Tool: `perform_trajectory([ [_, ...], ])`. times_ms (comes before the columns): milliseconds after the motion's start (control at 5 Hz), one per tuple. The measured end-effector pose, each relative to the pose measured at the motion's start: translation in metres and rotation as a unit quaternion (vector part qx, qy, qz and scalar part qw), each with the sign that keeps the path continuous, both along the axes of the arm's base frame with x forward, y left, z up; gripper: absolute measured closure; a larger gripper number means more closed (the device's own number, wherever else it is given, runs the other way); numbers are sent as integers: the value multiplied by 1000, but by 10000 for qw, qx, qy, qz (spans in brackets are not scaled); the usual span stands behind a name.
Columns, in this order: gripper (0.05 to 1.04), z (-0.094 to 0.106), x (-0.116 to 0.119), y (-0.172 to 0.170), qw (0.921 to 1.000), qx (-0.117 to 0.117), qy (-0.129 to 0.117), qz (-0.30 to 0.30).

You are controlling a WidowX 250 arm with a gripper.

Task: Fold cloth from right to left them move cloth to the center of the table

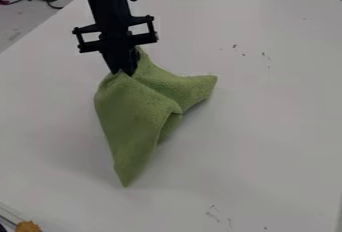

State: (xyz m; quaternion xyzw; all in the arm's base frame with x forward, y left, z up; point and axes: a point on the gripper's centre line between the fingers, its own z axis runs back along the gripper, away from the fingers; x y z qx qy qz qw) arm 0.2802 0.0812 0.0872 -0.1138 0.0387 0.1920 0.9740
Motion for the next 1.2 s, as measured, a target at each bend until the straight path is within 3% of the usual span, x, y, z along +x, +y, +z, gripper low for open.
perform_trajectory([
  [200, 773, -3, -2, 7, 9997, 213, 138, -48],
  [600, 186, 4, -4, 14, 9987, 380, 309, -151],
  [800, 76, 21, -4, 13, 9988, 474, 99, -102],
  [1000, 82, 33, 3, 7, 9982, 554, -65, -234],
  [1200, 83, 33, 5, -4, 9979, 546, -42, -354],
])
